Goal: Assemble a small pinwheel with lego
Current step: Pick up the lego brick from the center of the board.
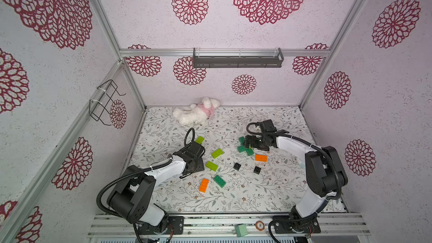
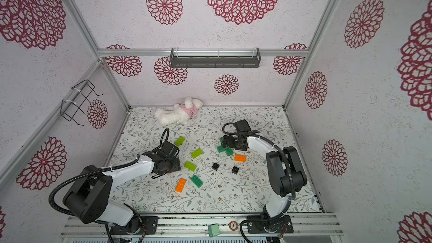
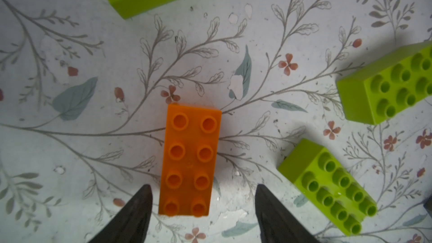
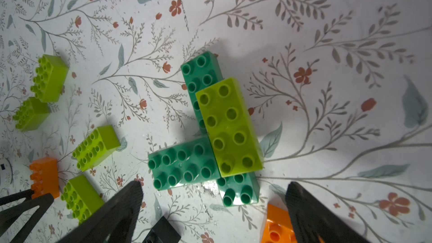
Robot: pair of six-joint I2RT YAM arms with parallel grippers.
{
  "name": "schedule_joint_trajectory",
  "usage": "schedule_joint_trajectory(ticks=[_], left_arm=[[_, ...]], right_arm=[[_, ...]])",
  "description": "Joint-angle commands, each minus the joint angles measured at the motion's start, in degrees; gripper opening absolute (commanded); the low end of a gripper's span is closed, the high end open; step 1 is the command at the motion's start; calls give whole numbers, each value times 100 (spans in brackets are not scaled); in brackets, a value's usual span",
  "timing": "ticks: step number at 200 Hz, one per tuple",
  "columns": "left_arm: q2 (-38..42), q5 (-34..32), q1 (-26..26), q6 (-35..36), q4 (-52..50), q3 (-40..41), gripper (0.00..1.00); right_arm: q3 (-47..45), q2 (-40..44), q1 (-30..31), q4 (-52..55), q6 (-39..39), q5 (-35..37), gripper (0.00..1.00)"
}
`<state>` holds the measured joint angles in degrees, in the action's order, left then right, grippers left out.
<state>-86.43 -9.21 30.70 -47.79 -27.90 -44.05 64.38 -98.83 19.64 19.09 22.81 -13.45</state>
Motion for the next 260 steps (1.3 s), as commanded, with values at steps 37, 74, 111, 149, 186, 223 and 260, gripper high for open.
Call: schedule_joint_trajectory(ticks=[37,74,111,149,186,223,260], left_arm=[[-167,-372,-28,-160,223,192,58],[-225,-407,-29,-126,381,307,61],[-201,-408,-4,-143,480,413,48],[-77,-414,46,-187,507,486,33],[131,-550,13,-241,295,321,24],[808,-13,-273,-133,290,156,21],[1262,423,-363,295,145,-262,22]], right_arm=[[-153,92,-26,-242,255,-358,99],[-188,83,-8,-260,272,-438,99],[-215,117,17,-277,345,-432,99],[-251,131,69,-353,461,-505,99],[-207,45,240,-453,564,-546,99],[-319,99,324,-627,924,-492,99],[-253,258,356,-350,738,9,99]])
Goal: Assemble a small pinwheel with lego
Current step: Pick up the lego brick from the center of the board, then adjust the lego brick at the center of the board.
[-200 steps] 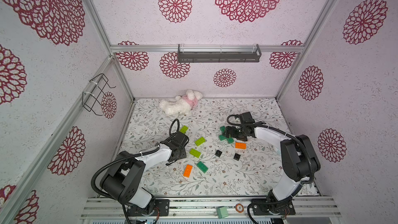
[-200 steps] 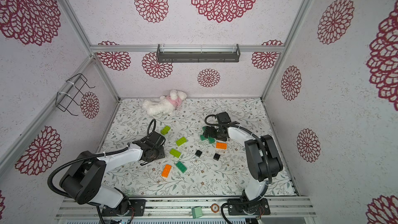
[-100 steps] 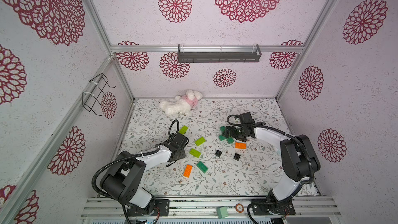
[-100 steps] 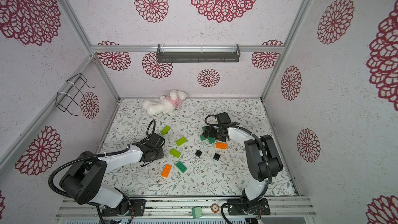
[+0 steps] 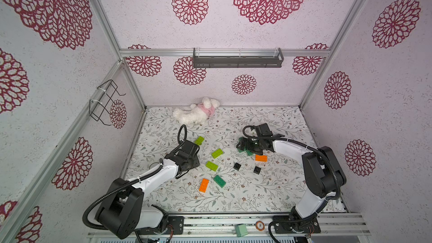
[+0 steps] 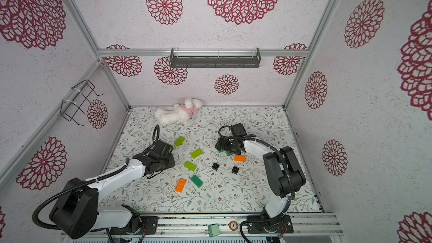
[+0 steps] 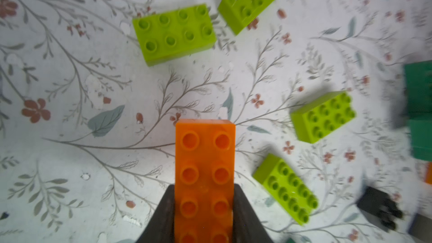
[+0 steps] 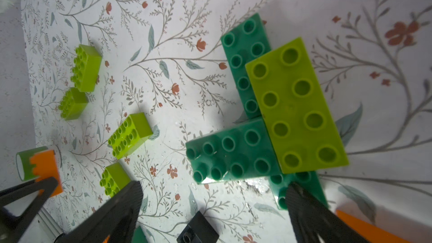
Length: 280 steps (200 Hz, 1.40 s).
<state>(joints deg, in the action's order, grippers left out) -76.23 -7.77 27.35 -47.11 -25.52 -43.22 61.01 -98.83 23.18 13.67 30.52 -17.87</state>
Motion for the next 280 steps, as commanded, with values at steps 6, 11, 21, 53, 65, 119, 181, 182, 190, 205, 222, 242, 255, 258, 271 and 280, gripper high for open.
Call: schedule_joint_trajectory(ticks=[6,11,21,53,65,119,181,182,190,205,222,242,255,258,271,280], left_arm=[[284,322,-44,246,-129,-391,22],[320,406,-54,274,-109,-414,22],[407,608,-57,312,17,-411,22],[615,1097,-62,403,450,-380,22],[618,1082,-63,437,433,-402,22],[530,1151,-68,466,372,-467,22],[609,1138,-75,720,319,-654,23],[609,1138,-74,721,319,-658,23],[600,1144,-72,755,295,-689,22],[597,1129,-88,792,264,-735,23],[597,1134,-106,812,255,-756,23],[613,1168,-120,828,264,-758,23],[617,1173,-134,857,257,-767,23],[620,1173,-148,861,250,-773,23],[610,1201,-160,910,248,-799,23],[556,1254,-160,935,234,-834,23]], right_arm=[[123,322,-18,292,-128,649,99],[176,361,-51,392,-210,744,99],[254,383,-147,519,-321,707,99],[221,262,-293,457,-565,370,99],[177,201,-304,342,-561,342,99],[35,-19,-286,-113,-355,-104,99],[-185,76,-168,-238,-92,-246,99],[-186,75,-162,-240,-87,-254,99],[-209,62,-135,-268,-38,-294,99],[-230,53,-31,-344,19,-281,99],[-235,22,80,-464,126,-289,99],[-199,-34,182,-611,325,-292,99],[-221,-6,261,-767,517,-296,99],[-213,0,282,-791,552,-299,99],[-201,68,349,-855,688,-212,99],[-211,161,372,-896,732,-131,99]])
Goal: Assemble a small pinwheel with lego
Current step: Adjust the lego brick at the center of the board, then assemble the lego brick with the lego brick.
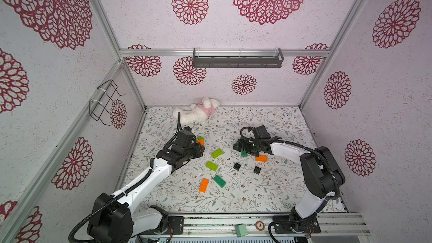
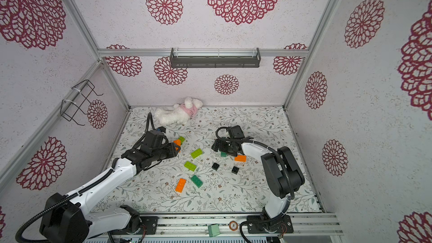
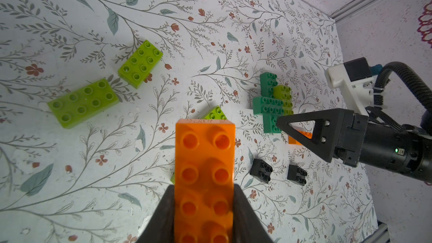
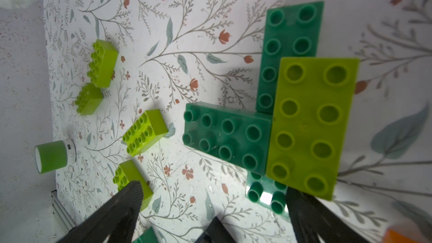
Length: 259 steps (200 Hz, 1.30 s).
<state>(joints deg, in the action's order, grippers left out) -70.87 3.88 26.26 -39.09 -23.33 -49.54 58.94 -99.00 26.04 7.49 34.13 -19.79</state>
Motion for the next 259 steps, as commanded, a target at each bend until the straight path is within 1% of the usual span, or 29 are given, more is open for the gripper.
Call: schedule_joint_trajectory(ticks=[1,24,49,78,100,120,129,154,172,182,193,197,211,224,259], left_arm=[[16,106,-51,131,14,-213,23],[-160,269,54,244,34,-308,23],[-520,114,557,558,72,-543,22],[-1198,-115,1108,586,276,-779,22],[-1894,-426,1476,490,308,-1131,22],[-2573,-687,1744,486,237,-1625,22],[-2824,-751,1838,481,270,-1801,21],[-3466,-666,1946,412,294,-2306,21],[-3862,-610,2001,375,245,-2622,21],[-4023,-591,2022,368,237,-2766,22],[-4104,-548,2034,366,226,-2909,22],[-4346,-522,2040,351,214,-2965,22],[-4528,-480,2049,350,111,-3147,22],[-4599,-467,2063,355,90,-3206,22],[-4733,-363,2079,390,3,-3325,22]], right_arm=[[-4,192,90,-280,369,67,99],[154,346,90,-53,223,46,99],[363,388,31,406,19,-205,99],[189,701,-248,333,-13,-574,98],[98,870,-555,235,-10,-664,94],[137,897,-678,148,-11,-748,85],[199,855,-680,138,-48,-794,77],[322,724,-684,61,-59,-999,51],[350,595,-682,43,-74,-1079,37],[385,550,-680,151,-132,-979,29],[359,540,-691,208,-201,-832,26],[344,532,-696,216,-214,-792,26],[312,488,-716,214,-218,-810,23],[286,440,-723,175,-215,-851,20],[234,367,-723,34,-187,-951,18]])
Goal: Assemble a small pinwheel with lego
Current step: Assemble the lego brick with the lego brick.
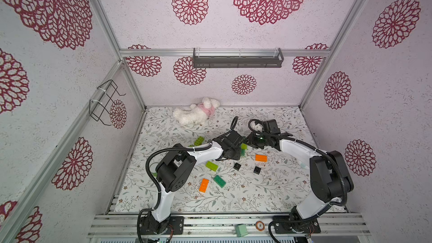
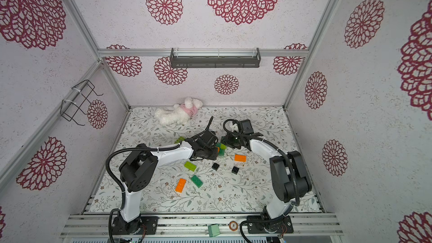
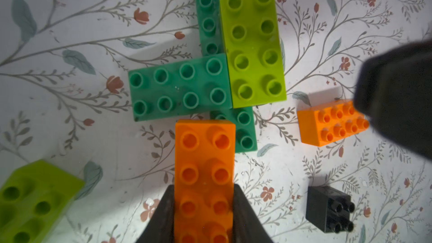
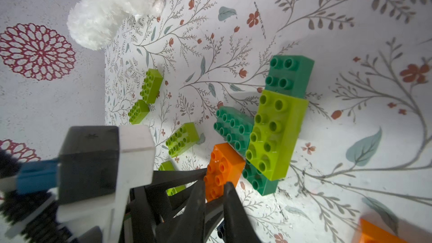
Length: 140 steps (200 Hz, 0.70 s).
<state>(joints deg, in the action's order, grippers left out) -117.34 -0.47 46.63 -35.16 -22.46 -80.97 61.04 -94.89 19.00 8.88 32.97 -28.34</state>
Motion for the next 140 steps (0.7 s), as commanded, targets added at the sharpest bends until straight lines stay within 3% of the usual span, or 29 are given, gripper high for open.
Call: schedule_joint_trajectory(ticks=[1,140], left_arm=[[-91,77,45,-6,-84,-182,22],[-184,99,130,39,-121,-376,23]], right_arm=[[23,-50,-19,-106,-67,-99,17],[-35,-293,-11,-177,-24,-60,9]])
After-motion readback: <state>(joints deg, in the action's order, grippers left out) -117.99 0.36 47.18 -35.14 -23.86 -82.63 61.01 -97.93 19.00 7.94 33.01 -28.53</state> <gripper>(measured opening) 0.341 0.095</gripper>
